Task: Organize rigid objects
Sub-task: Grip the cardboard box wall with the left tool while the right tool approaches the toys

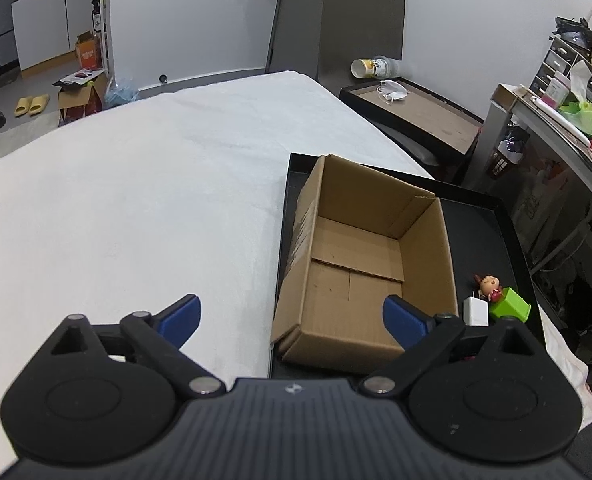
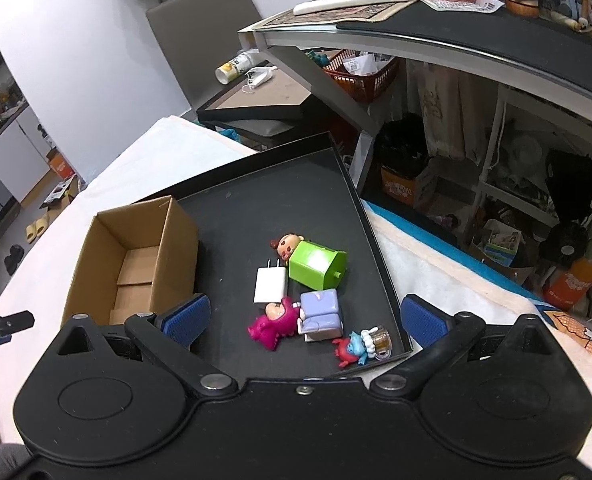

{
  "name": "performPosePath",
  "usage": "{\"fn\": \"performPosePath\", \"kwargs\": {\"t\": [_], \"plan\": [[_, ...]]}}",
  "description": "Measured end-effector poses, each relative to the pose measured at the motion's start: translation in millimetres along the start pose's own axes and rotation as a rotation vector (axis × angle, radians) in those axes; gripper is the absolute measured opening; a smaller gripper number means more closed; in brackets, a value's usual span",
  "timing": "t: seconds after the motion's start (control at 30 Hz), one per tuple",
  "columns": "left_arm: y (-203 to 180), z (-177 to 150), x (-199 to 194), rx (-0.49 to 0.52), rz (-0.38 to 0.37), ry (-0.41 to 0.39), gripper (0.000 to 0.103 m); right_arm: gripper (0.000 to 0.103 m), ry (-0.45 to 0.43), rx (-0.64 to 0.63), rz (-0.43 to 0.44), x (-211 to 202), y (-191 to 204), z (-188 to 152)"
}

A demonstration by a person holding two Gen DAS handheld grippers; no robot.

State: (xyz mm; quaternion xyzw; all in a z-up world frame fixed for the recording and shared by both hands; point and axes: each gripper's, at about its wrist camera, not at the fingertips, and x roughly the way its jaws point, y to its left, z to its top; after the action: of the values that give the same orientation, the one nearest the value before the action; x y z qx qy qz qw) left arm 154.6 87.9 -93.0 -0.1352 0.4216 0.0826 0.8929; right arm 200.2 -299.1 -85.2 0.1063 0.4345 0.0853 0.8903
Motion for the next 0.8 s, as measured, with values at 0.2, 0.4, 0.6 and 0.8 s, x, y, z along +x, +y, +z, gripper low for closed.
{"fn": "performPosePath", "kwargs": {"t": [0.2, 0.4, 0.6, 0.8], "plan": [[2.6, 7.8, 29.4, -0.02, -0.034, 0.019, 0.075, 0.102, 0.028, 0.043, -0.004, 11.0, -5.0, 7.1], [5.3, 15.6, 56.2, -0.046, -0.057, 0.063, 0.055, 0.092, 0.105, 0.18, 0.01, 28.6, -23.1, 14.2], [12.5, 14.2, 77.1, -0.084, -0.095, 0.083, 0.038, 0.069, 0.168, 0.274, -0.008, 49.7, -34.7, 11.4], [19.3, 7.2, 92.7, -0.106, -0.135, 0.094, 0.028, 0.062, 0.228, 0.278, -0.03, 72.1, -30.8, 12.9]]}}
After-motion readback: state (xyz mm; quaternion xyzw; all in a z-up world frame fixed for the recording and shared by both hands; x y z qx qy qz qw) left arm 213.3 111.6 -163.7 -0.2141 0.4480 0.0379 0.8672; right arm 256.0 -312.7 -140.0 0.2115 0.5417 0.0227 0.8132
